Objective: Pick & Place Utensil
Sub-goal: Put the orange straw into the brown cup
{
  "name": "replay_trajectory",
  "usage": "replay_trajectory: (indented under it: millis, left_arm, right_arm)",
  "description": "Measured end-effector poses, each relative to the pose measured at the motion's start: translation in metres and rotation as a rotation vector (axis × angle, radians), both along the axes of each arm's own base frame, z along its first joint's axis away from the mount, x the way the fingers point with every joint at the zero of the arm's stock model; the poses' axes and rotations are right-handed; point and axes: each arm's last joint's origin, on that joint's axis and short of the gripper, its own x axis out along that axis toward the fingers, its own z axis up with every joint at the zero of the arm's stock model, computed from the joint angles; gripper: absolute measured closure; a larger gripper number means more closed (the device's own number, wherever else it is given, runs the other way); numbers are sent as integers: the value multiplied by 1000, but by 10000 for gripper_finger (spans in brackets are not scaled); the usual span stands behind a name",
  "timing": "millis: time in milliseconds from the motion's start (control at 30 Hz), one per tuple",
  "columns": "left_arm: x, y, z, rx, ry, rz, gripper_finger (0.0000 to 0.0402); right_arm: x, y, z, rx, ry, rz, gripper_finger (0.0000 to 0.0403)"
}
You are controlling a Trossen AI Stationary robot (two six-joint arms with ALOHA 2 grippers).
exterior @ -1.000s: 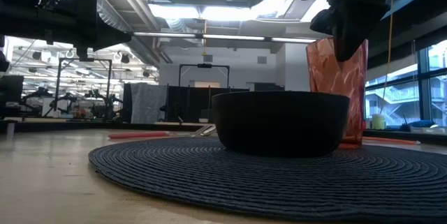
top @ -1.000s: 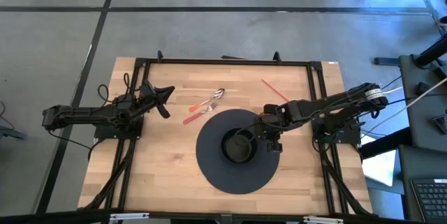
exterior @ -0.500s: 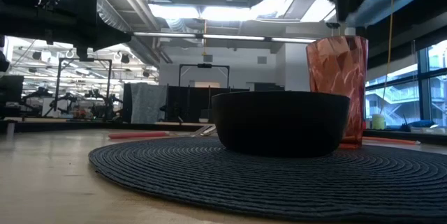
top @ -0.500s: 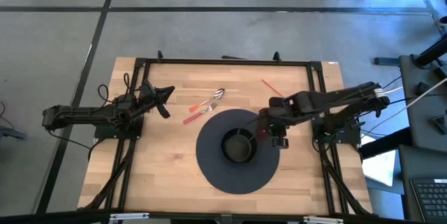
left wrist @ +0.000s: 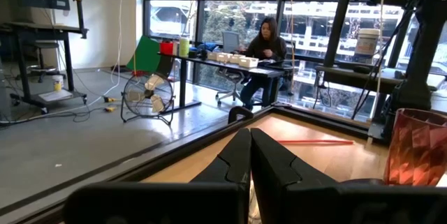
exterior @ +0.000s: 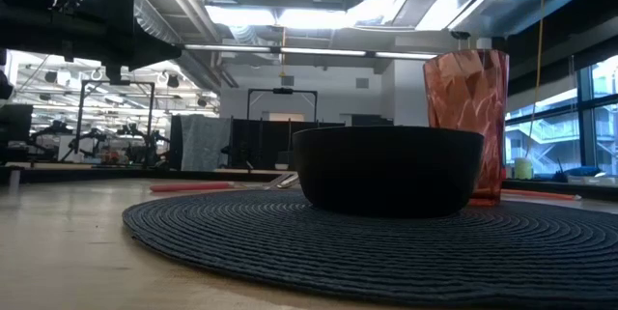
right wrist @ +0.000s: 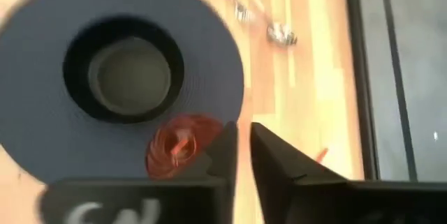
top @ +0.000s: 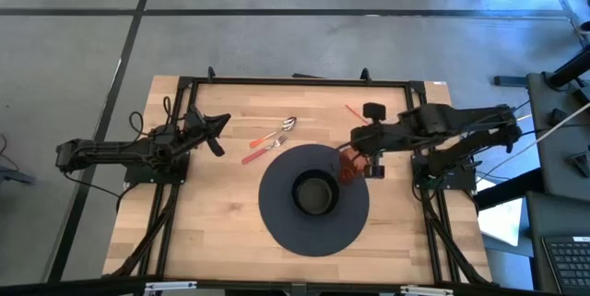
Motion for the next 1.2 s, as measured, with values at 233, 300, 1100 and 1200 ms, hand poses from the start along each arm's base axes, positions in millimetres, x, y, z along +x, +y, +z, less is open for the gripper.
replay_trajectory:
  millis: [233, 300, 1100, 1200]
  left_arm:
    - [0, 0, -1, -1, 6, 0, 398]
    - [0, 0, -1, -1, 6, 0, 398]
    - [-1, 1, 0, -12, -9, 30, 398]
    - [-1, 1, 0, -11, -9, 31, 398]
  right_arm:
    - [-54, -13, 10, 123, -443, 87, 396]
    - [-69, -22, -3, 134, -465, 36, 399]
    - [-113, -73, -108, 190, -582, -338, 401]
    - [-111, -80, -112, 205, -542, -359, 402]
